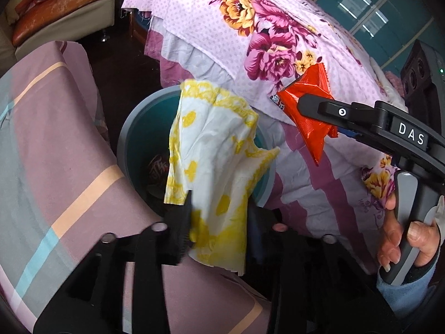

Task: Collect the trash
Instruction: 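Carry the orange wrapper and yellow tissue with both grippers over the bin, then open both grippers to drop the wrapper and tissue into the bin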

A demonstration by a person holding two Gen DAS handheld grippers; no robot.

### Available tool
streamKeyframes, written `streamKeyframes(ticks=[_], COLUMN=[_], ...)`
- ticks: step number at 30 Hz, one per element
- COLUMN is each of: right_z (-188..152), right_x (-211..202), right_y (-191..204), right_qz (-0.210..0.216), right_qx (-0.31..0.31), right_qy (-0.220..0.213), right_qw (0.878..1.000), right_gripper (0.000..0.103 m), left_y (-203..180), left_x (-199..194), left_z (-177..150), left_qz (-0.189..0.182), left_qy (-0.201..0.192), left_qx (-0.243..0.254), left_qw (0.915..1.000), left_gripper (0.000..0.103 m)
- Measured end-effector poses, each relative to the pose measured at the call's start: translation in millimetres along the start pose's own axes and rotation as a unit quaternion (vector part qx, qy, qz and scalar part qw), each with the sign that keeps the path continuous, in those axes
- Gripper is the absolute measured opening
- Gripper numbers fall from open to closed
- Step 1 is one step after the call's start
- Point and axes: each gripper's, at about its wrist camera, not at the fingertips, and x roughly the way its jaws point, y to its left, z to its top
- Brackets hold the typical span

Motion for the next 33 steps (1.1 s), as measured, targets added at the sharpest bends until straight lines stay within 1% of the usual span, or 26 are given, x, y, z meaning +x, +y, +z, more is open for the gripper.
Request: streamKeyframes(ticks=[1,3,6,13,21,27,30,32,33], right_z=[-0.4,-1.2,-2.1,-2.9,-5.9,-8.6,-9.7,-10.3,-10.6], right_x=[0.9,3.0,4.7,7.9,21.7,33.0,38.4,41.2,42.1], right_y=[1.0,2.3,5.1,8.3,16.8,23.2,26.5,28.5,29.3], right_qz=[0.0,-0.001,-0.002,-0.006,-0.008,-0.017,-0.018,-0.021,-0.022], right_qx=[0.0,0.0,-0.002,-0.005,-0.014,-0.017,-0.017,-0.014,-0.014], right_qy=[0.001,0.003,0.004,0.008,0.025,0.039,0.046,0.05,0.051], right_qw=[1.0,1.0,1.0,1.0,1.0,0.999,0.999,0.998,0.998], right_gripper=[0.055,0.055,0.055,0.055,0.057,0.061,0.064,0.072,0.073], left_y=[1.3,3.0,9.5,25.8,40.1,48.7,52.8,55.0,56.1], left_x=[-1.7,-5.5,-7.1,-12.8,-13.4,-14.4,-15.7,-16.9,-17.6], left_z=[-0.8,-1.4,-1.1,-7.7,-19.5,-27.5,-30.4,-32.0,-33.0], left_qz=[0.007,0.017,0.015,0.02,0.025,0.026,0.026,0.025,0.025], left_qy=[-0.007,-0.019,-0.017,-0.021,-0.012,-0.01,-0.01,-0.01,-0.01], left_qx=[-0.001,-0.004,-0.016,-0.044,-0.062,-0.074,-0.079,-0.081,-0.082], left_qw=[1.0,0.9997,0.9996,0.9986,0.9977,0.9969,0.9965,0.9964,0.9963], left_gripper=[0.076,0.083,0.087,0.091,0.092,0.092,0.092,0.092,0.092])
